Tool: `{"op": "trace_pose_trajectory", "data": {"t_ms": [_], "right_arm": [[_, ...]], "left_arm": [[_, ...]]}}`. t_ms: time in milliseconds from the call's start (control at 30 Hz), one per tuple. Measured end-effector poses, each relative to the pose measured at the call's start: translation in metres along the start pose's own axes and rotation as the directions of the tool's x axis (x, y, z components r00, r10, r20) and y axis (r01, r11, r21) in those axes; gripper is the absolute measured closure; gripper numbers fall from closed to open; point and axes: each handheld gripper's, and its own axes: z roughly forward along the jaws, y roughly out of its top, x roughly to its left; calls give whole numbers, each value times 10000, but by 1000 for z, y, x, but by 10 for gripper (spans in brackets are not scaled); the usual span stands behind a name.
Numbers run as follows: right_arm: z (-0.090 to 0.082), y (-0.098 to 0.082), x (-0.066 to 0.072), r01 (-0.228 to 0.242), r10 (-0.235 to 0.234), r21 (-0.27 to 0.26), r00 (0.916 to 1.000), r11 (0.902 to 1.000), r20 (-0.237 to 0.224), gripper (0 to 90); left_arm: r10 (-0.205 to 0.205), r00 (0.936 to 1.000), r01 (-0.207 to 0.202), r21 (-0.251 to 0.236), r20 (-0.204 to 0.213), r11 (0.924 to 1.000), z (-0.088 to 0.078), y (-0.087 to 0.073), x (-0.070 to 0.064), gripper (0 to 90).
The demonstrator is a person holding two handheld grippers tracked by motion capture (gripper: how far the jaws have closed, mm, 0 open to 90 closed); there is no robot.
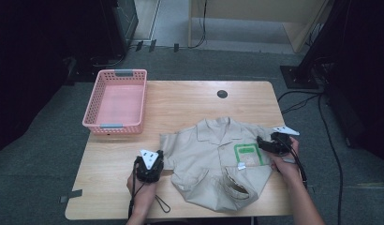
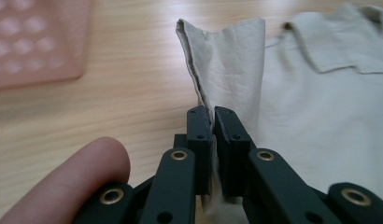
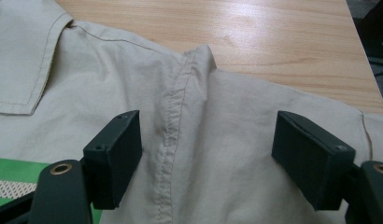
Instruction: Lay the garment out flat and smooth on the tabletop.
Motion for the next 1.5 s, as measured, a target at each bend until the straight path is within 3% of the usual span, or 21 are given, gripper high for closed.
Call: {"op": "trace_pose_trajectory", "data": {"t_ms": [33, 67, 133, 200, 233, 333, 400, 433, 467, 500, 567, 633, 700, 800, 867, 1000, 1133, 1233, 1333, 1400, 1500], "right_arm": [[0, 0, 0, 0, 0, 0, 10000, 10000, 0, 245], [0, 0, 0, -4, 4, 1, 10000, 10000, 0, 245], [0, 0, 0, -3, 3, 0, 10000, 10000, 2, 245], [0, 0, 0, 0, 0, 2, 10000, 10000, 2, 244], [0, 0, 0, 1, -1, 1, 10000, 10000, 1, 244], [0, 0, 0, -3, 3, 4, 10000, 10000, -4, 245], [-1, 0, 0, 57, -57, -33, 10000, 10000, -81, 291], [-2, -1, 0, 139, -140, -77, 9998, 9999, -145, 351], [-3, -1, 0, 238, -239, -76, 9995, 9997, -201, 417], [-7, 0, 1, 256, -256, -14, 9997, 9997, -65, 463], [-17, 2, 2, -15, 18, -255, 9999, 9997, 128, 497], [-29, 0, 3, -226, 219, -301, 9995, 9993, -228, 512], [-36, -6, 9, 247, -241, 141, 9989, 9996, -405, 497], [-41, -21, 17, 1168, -1110, 867, 9915, 9894, -681, 464], [-46, -27, 15, 1064, -1014, 716, 9924, 9917, -695, 485], [-49, -34, 4, 514, -505, 274, 9982, 9983, -339, 716], [-51, -34, 6, 591, -576, 409, 9977, 9974, -363, 846], [-54, -25, 8, 655, -598, 802, 9957, 9946, -705, 719], [-51, -7, 5, -48, 61, 127, 9939, 9999, -1103, 640], [-44, 6, 6, -162, 153, -90, 9958, 9998, -905, 612], [-23, 26, 11, -9, 10, 108, 10000, 9999, -97, 601]], "left_arm": [[0, 10000, 0, 0, 0, 10000, 0, 0, 0, 831], [-645, 9978, 649, 270, -163, 9975, 2, -3, 13, 816], [-1259, 9911, 1274, 327, -431, 9913, 3, -3, 23, 786], [-1500, 9852, 1507, 18, -831, 9886, 0, -1, 30, 693], [-1575, 9847, 1571, -110, -750, 9875, -3, 0, 31, 665], [-1205, 9923, 1196, -334, -274, 9923, -6, 2, 24, 602], [199, 9975, -188, -162, 676, 9997, -6, 5, -1, 544], [199, 9975, -188, -162, 676, 9997, -6, 5, -1, 532], [887, 9897, -894, 14, 1120, 9960, -4, 6, -16, 526], [1184, 9835, -1210, 108, 1368, 9926, -3, 6, -23, 516], [1461, 9753, -1547, 399, 1656, 9872, 0, 6, -32, 498], [1640, 9703, -1814, 864, 1777, 9796, 6, 4, -38, 492], [1810, 9683, -2035, 1234, 1722, 9713, 10, 1, -39, 488], [1762, 9717, -1989, 1426, 1573, 9696, 12, -4, -37, 484], [1722, 9734, -1932, 1380, 1510, 9714, 13, -4, -36, 483], [1631, 9780, -1806, 1369, 1297, 9740, 18, -1, -35, 485], [1557, 9808, -1722, 1465, 1173, 9741, 22, 3, -34, 488], [1529, 9819, -1676, 1366, 1121, 9763, 24, 5, -34, 492], [1504, 9850, -1592, 1097, 842, 9811, 26, 13, -35, 484], [1545, 9854, -1608, 924, 711, 9827, 30, 23, -39, 485], [1684, 9834, -1746, 996, 672, 9796, 44, 35, -49, 494]]}}
